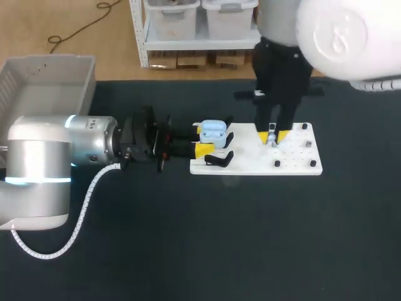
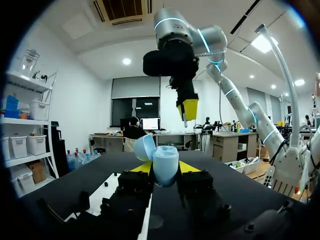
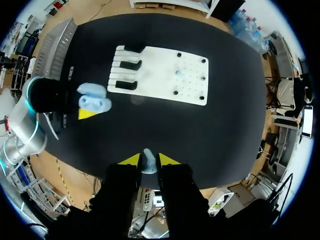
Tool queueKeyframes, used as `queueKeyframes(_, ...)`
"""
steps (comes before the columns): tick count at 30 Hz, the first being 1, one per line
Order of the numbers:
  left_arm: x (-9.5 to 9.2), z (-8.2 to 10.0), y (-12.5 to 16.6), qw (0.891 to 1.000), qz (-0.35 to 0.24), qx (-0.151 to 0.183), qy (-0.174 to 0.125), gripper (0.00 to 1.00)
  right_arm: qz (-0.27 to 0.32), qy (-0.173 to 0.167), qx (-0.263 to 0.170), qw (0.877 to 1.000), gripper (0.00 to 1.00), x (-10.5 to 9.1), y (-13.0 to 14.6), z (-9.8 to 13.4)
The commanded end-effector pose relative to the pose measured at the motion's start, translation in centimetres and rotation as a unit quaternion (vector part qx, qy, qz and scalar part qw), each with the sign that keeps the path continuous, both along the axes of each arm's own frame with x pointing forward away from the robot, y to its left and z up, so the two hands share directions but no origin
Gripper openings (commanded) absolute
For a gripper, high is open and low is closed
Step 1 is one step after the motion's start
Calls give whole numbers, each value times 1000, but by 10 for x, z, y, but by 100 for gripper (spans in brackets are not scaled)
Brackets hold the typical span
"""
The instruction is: Pick up each earbud case from the left stands, insert the matching earbuds, close the lid, and place the case in the box.
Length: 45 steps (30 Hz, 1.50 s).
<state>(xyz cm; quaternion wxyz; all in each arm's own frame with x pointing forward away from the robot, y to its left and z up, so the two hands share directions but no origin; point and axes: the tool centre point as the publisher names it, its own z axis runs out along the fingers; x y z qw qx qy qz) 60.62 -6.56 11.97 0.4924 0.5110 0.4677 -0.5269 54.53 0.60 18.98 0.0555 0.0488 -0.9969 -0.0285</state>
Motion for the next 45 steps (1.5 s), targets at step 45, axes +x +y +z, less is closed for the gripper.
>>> queueKeyframes(45, -6, -4, -4, 1000, -4, 5, -1, 0, -111, 21, -166, 980, 0, 32, 66, -3)
